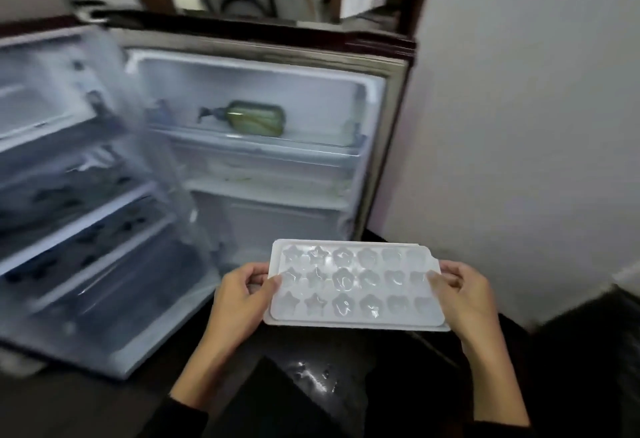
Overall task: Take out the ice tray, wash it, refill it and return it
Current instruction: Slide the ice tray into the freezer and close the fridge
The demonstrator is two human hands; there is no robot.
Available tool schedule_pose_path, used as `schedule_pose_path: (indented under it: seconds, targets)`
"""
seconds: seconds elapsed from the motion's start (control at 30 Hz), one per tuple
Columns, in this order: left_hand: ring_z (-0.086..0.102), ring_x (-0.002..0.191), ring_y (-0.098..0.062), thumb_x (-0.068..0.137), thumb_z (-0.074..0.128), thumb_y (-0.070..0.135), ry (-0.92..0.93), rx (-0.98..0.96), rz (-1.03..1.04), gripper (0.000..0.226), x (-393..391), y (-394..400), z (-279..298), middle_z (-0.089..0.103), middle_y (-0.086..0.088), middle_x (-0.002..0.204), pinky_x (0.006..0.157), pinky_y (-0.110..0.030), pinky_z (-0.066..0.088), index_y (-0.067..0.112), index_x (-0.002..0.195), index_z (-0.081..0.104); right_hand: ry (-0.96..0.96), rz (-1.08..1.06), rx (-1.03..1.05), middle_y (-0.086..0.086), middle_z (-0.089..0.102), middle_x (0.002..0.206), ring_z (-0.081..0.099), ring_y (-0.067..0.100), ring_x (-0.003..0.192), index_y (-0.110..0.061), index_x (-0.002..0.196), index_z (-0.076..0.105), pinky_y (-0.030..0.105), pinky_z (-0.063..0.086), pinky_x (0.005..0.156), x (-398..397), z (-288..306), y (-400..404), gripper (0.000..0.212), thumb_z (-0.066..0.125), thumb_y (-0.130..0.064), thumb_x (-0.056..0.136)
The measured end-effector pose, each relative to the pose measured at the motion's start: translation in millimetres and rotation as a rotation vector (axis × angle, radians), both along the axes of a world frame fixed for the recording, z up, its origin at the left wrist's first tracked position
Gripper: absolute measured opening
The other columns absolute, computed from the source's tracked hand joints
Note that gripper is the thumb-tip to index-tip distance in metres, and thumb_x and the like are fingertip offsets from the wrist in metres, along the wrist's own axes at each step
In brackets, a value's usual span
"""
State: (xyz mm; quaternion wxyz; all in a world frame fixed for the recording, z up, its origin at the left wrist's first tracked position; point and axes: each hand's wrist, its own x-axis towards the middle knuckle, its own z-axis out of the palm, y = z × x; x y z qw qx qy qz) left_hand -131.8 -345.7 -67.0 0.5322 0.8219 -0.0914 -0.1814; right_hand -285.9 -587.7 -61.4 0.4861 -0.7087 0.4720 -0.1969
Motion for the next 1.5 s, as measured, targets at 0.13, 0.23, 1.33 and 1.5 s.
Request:
schedule_pose_path:
  seconds: [0.13, 0.23, 1.33, 1.5]
  targets:
    - [0.068, 0.079, -0.025, 0.085, 0.068, 0.019, -0.023, 0.046, 0.199, 0.013, 9.5, 54.5, 1.7, 0.071, 0.001, 0.084, 0.076, -0.039, 0.055, 0.020, 0.098, 0.070, 0.003, 0.250, -0.030, -0.005, 0.070, 0.088, 0.068, 0.022, 0.085, -0.031, 0.085, 0.062, 0.047, 0.055, 0.084, 68.1, 1.8, 25.4, 0.012, 0.064, -0.019, 0.087]
    - [0.069, 0.079, -0.018, 0.085, 0.067, 0.017, -0.042, 0.090, 0.333, 0.018, 20.7, 97.9, 4.3, 0.072, 0.005, 0.085, 0.077, -0.035, 0.056, 0.018, 0.102, 0.071, 0.020, 0.431, -0.067, -0.001, 0.072, 0.089, 0.068, 0.023, 0.087, -0.022, 0.097, 0.067, 0.045, 0.054, 0.086, 120.4, 5.2, 54.1, 0.011, 0.065, -0.018, 0.086]
    - [0.056, 0.072, -0.029, 0.089, 0.053, 0.016, -0.250, 0.537, 0.846, 0.033, 414.4, 347.2, 46.8, 0.051, -0.002, 0.064, 0.060, -0.022, 0.034, 0.017, 0.056, 0.048, -0.104, 1.073, -0.490, 0.023, 0.067, 0.101, 0.062, 0.040, 0.100, 0.004, 0.103, 0.063, 0.032, 0.040, 0.074, 655.3, 25.9, 341.3, 0.020, 0.049, -0.010, 0.097]
    - [0.061, 0.099, -0.034, 0.090, 0.052, 0.019, -0.225, 0.598, 0.909, 0.018, 468.9, 359.7, 37.8, 0.063, -0.012, 0.095, 0.073, -0.027, 0.040, 0.013, 0.074, 0.057, -0.136, 1.038, -0.577, 0.027, 0.064, 0.106, 0.060, 0.039, 0.102, 0.010, 0.100, 0.061, 0.031, 0.037, 0.072, 702.5, 24.1, 369.9, 0.019, 0.047, -0.001, 0.095]
